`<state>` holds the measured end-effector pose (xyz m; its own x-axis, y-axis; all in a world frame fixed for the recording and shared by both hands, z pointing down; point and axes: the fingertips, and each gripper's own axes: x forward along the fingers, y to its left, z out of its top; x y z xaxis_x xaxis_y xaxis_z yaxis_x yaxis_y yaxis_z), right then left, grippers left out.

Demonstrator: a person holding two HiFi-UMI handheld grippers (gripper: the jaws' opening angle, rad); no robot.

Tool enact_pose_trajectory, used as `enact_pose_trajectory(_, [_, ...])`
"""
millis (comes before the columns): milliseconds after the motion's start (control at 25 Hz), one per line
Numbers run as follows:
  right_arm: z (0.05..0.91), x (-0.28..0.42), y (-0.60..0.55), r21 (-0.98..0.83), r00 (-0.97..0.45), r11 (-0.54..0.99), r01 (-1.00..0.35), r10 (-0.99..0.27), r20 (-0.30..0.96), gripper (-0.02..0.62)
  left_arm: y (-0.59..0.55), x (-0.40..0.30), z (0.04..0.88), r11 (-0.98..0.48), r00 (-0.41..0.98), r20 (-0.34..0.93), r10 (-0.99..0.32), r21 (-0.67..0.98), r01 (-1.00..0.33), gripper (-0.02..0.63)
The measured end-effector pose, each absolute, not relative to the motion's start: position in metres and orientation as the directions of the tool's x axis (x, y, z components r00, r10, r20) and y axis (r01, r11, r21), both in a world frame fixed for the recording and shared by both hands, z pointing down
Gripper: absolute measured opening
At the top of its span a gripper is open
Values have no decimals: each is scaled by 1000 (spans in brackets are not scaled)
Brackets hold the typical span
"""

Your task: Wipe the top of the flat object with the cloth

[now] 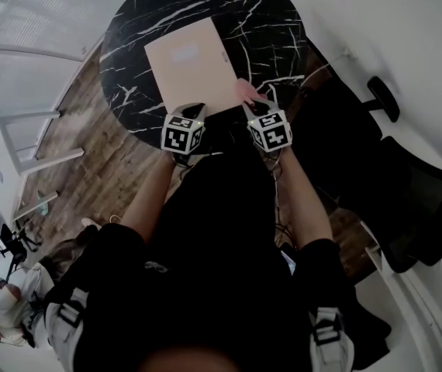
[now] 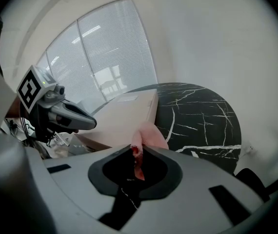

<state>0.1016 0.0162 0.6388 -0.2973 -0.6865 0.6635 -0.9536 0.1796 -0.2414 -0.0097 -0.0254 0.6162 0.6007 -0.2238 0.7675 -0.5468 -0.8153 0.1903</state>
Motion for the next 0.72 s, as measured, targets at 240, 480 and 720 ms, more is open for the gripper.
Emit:
enact_pose_trajectory(240, [627,108,11,-225,-250,131,-966,-706,663,23,-30,-18,605,-806,621,737,-267,183,-563,-2])
enact_pose_trajectory(480, [594,105,10,-191,-214,120,-974,-761,612,23,-31,-39,593,-764,626,705,-334,186,-618,-2])
enact_pose_trajectory(720, [563,88,8,-189,-283,213,-959,-776,564,23,-33,-60,587,-708,606,688,-399,189,-680,-1])
